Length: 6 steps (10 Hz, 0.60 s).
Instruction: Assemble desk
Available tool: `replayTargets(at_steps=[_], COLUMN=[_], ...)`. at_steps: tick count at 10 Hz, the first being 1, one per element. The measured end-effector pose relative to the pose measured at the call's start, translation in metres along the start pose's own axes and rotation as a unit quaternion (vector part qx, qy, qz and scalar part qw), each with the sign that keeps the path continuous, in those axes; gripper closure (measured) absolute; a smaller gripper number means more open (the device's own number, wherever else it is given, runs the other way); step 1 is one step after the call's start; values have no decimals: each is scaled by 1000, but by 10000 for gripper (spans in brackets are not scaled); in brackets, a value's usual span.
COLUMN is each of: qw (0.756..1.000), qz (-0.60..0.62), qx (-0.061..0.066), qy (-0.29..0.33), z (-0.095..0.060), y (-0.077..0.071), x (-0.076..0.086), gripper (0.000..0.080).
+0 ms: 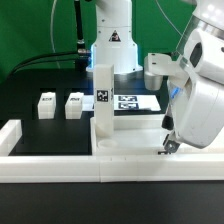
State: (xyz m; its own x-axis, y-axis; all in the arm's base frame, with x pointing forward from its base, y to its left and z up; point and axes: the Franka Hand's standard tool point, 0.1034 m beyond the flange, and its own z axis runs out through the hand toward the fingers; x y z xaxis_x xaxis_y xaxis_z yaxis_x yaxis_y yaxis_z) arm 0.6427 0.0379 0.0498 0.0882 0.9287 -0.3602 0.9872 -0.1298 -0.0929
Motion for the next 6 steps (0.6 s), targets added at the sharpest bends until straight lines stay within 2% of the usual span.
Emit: replayTargets(at_steps=[1,2,3,4,6], qw=[1000,1000,999,999,999], qz=[-6,-11,-19,-23,-33], qx=[-6,-7,-7,-7,-17], qy=[-8,-19,-28,-33,-33], z=[-5,-8,-5,-3,-2], y=[3,5,6,7,10], x=[-8,-19,-27,-32,-35], gripper=[205,161,153,153,150])
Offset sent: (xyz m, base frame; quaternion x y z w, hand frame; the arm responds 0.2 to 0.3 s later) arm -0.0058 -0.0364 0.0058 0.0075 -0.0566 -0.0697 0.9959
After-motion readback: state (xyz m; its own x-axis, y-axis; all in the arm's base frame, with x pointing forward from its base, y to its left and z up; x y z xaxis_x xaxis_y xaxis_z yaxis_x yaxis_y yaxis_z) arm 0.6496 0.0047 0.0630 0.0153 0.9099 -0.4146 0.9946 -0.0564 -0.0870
